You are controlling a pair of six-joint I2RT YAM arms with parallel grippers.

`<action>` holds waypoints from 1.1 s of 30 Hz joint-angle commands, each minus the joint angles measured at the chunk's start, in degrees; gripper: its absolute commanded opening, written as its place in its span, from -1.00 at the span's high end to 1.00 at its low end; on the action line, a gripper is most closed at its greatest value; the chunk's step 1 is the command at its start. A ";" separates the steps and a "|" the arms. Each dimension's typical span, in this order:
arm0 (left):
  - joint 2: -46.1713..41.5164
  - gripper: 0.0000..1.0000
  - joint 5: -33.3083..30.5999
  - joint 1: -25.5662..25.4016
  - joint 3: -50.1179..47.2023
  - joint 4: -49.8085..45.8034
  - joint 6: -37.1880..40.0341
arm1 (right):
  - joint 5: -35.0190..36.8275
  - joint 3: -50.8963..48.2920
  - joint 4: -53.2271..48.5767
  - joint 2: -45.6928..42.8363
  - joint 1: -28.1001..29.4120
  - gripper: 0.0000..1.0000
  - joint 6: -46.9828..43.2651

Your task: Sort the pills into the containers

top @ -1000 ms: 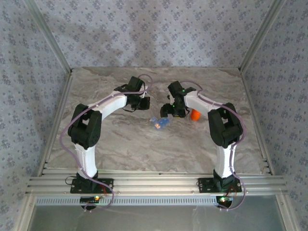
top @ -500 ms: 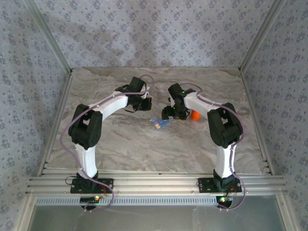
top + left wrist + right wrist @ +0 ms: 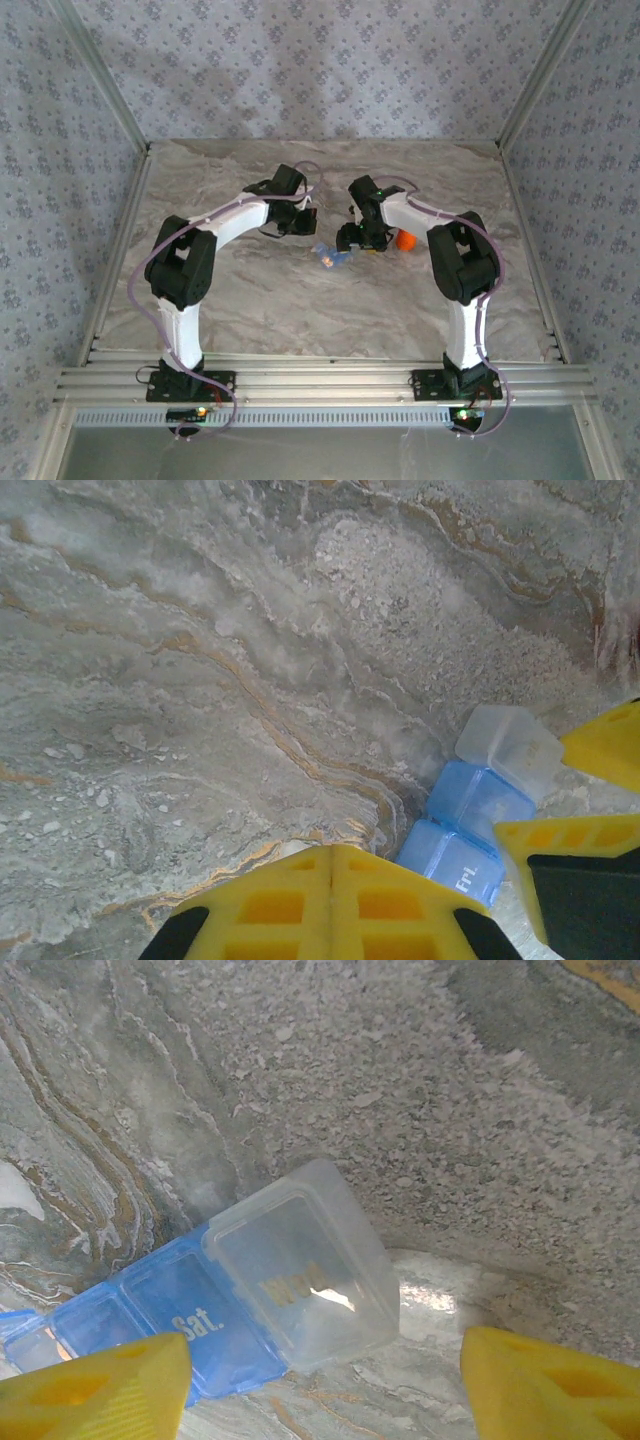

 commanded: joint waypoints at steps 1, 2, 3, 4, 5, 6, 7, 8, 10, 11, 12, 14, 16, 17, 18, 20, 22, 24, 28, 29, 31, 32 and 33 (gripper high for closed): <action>0.80 1.00 1.39 -0.58 -0.77 -0.82 -0.45 | 1.50 -1.15 -1.27 0.81 -0.34 -0.46 -0.54; 0.72 1.00 1.47 -0.66 -0.96 -0.73 -0.57 | 1.53 -1.13 -1.26 0.90 -0.31 -0.46 -0.47; 0.72 1.00 1.57 -0.81 -1.11 -0.63 -0.58 | 1.50 -1.16 -1.20 0.92 -0.38 -0.46 -0.38; 0.76 1.00 1.71 -0.95 -1.35 -0.49 -0.67 | 1.47 -1.12 -1.14 0.90 -0.37 -0.46 -0.36; 0.79 1.00 1.88 -1.01 -1.48 -0.29 -0.75 | 1.45 -1.19 -1.13 0.90 -0.37 -0.46 -0.28; 0.81 1.00 1.95 -1.14 -1.66 -0.24 -0.82 | 1.39 -1.19 -1.06 0.99 -0.36 -0.46 -0.12; 0.74 1.00 2.14 -1.34 -1.80 -0.20 -0.84 | 1.38 -1.21 -0.99 1.03 -0.46 -0.46 -0.01; 0.80 1.00 2.27 -1.45 -2.07 -0.20 -0.94 | 1.38 -1.19 -0.94 1.08 -0.43 -0.46 0.12; 0.63 1.00 2.62 -1.79 -2.53 -0.14 -1.00 | 1.29 -1.21 -0.78 1.25 -0.39 -0.46 0.23; 0.48 1.00 2.77 -1.89 -2.81 -0.15 -1.02 | 1.30 -1.14 -0.77 1.33 -0.39 -0.45 0.29; 0.34 1.00 2.88 -2.02 -3.07 -0.07 -1.00 | 1.29 -1.13 -0.77 1.45 -0.40 -0.45 0.34; -0.20 1.00 3.14 -2.34 -3.61 0.30 -1.13 | 1.29 -1.10 -0.76 1.51 -0.41 -0.45 0.44; -0.72 1.00 3.38 -2.59 -4.03 0.63 -1.44 | 1.38 -1.10 -0.77 1.52 -0.40 -0.45 0.52; -0.91 1.00 3.63 -2.74 -4.18 0.72 -1.54 | 1.39 -1.04 -0.77 1.60 -0.41 -0.45 0.51; -1.08 1.00 3.81 -2.83 -4.27 0.89 -1.68 | 1.38 -1.08 -0.77 1.69 -0.39 -0.45 0.52; -1.45 1.00 4.29 -3.16 -4.47 1.12 -1.98 | 1.38 -0.95 -0.91 1.86 -0.41 -0.44 0.52; -1.78 1.00 4.54 -3.60 -4.58 1.16 -2.08 | 1.34 -1.07 -0.88 1.95 -0.39 -0.45 0.51; -2.07 1.00 4.73 -3.93 -4.68 1.25 -2.16 | 1.43 -1.07 -0.95 1.96 -0.40 -0.44 0.56; -2.92 1.00 5.09 -4.58 -5.21 1.58 -2.50 | 1.47 -1.10 -0.91 2.04 -0.45 -0.44 0.65; -3.10 1.00 5.25 -4.71 -5.37 1.68 -2.60 | 1.47 -1.11 -1.01 2.04 -0.46 -0.44 0.60; -3.40 1.00 5.35 -5.06 -5.70 1.81 -2.86 | 1.55 -1.03 -1.03 2.13 -0.55 -0.44 0.59; -3.57 1.00 5.38 -5.20 -5.92 2.03 -2.95 | 1.55 -1.08 -1.06 2.21 -0.51 -0.44 0.58; -3.68 1.00 5.51 -5.25 -5.98 2.19 -3.12 | 1.55 -1.10 -1.08 2.22 -0.60 -0.44 0.56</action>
